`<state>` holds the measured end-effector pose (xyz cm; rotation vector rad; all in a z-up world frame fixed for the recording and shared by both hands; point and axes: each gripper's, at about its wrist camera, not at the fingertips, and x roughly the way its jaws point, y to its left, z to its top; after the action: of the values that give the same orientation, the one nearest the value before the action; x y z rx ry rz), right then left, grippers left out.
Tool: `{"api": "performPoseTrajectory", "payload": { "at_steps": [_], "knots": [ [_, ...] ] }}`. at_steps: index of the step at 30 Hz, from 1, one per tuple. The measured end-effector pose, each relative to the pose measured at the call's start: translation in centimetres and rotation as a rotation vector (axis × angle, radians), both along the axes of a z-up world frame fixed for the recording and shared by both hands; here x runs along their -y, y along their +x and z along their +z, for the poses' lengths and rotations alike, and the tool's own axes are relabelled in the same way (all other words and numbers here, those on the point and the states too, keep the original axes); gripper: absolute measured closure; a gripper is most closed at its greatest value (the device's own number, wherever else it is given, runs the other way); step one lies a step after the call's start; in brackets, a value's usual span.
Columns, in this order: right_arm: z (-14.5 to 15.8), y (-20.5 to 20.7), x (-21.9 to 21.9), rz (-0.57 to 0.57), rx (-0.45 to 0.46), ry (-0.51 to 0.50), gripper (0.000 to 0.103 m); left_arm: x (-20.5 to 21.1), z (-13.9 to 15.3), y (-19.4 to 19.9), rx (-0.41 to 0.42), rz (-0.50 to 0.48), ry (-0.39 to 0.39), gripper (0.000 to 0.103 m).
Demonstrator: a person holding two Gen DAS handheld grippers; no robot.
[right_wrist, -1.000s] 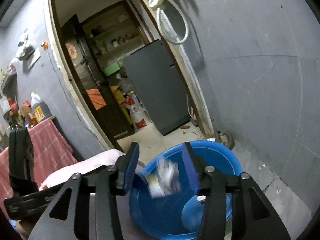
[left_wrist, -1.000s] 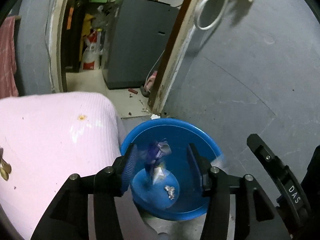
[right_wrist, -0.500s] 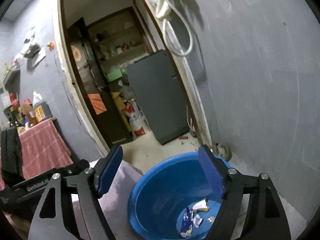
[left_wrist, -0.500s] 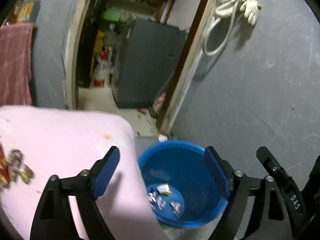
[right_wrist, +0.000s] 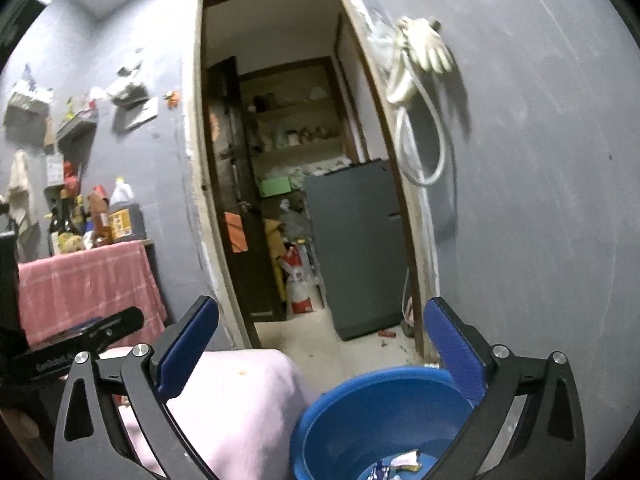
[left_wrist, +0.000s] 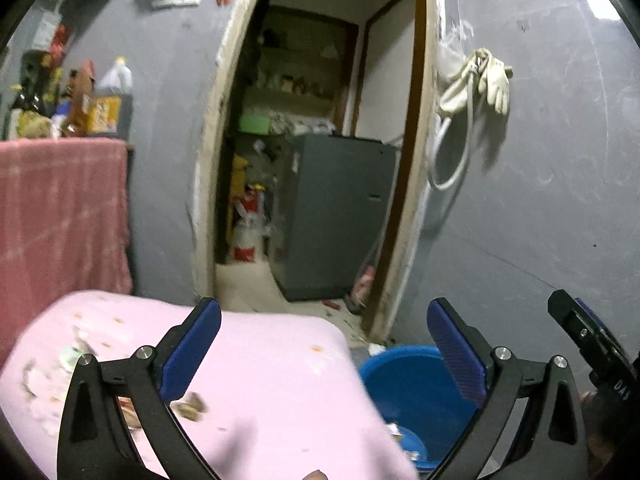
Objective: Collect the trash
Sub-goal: 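Move both tools back over the remaining trash on the table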
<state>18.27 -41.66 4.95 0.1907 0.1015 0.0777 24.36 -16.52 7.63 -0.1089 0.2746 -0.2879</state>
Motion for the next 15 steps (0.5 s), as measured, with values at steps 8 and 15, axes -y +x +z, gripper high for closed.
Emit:
{"api": "performPoseTrajectory", "payload": {
  "at_steps": [8,15],
  "knots": [
    [1.9,-0.7,-4.4,0.08,0.061,-0.048,0.0,-4.8,1.0,-2.6,0.056,0.079,0.001,0.002],
    [3.1,-1.3,-8.2,0.153,0.104,-0.093,0.0,-9.2,1.5,-4.4,0.075,0.152,0.004,0.002]
  ]
}}
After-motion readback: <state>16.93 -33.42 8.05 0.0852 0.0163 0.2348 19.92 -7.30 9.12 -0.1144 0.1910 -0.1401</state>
